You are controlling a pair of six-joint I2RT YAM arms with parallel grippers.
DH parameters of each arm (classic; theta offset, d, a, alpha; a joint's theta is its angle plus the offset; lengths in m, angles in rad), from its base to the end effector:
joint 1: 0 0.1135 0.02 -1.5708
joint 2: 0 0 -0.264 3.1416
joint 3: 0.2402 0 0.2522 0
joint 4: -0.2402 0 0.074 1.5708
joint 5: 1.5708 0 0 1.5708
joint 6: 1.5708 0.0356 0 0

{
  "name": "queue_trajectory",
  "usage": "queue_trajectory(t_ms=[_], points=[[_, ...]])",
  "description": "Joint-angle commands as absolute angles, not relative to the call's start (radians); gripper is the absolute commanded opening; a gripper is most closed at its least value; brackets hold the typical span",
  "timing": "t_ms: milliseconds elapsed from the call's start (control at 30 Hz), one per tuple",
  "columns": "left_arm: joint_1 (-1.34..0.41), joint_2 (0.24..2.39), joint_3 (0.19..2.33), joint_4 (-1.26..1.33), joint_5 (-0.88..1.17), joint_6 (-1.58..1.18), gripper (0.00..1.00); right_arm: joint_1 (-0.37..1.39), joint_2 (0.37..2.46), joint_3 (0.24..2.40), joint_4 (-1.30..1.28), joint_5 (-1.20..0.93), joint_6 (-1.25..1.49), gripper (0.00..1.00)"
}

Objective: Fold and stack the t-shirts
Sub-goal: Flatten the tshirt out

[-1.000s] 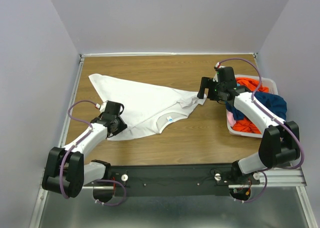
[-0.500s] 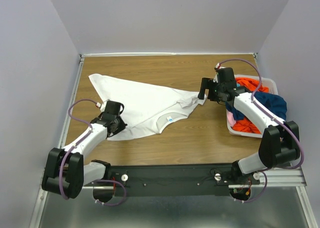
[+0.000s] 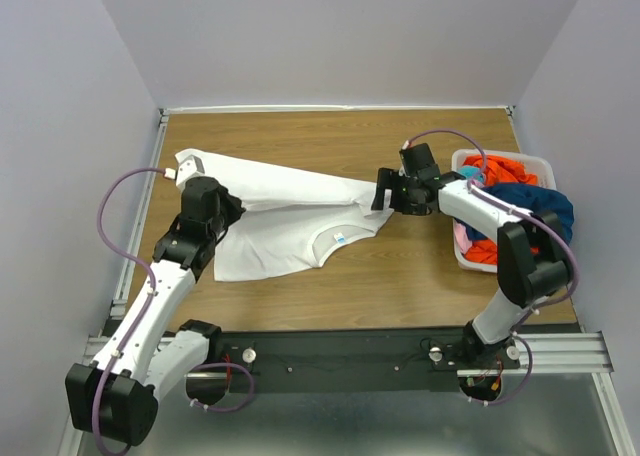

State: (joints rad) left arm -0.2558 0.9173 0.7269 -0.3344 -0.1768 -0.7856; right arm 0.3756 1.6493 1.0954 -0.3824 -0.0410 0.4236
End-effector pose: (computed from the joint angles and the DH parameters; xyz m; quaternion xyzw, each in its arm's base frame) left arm 0.2006 -0.0460 0.2810 -0.2685 0.8213 -0.1812 0.4696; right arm 0.3209 0.1281 0.2106 0.0164 0.9498 0.1393 0.2797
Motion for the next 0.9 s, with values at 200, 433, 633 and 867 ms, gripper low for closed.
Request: queue_trajectory(t_ms=[200,433,633,867], points=[[-0.249,0.850,0.778,-0.310,-0.293,-0.755,0.00,0.379,1.819,1.212,-0.276,0.041,0.629,0.90],[-0.244,0.841,0.773,-0.316,-0.308,-0.755,0.00,0.379,1.901,1.247,-0.265,0.115,0.702,0.82],[-0.242,0.833,0.776,-0.313,-0.328,-0.765,0.00,0.379,1.884,1.266,-0.262,0.143,0.693,0.22],[-0.230,0.802,0.928,-0.290,-0.422,-0.752,0.00,0.379,1.605,1.298,-0.264,0.141,0.580,0.02]])
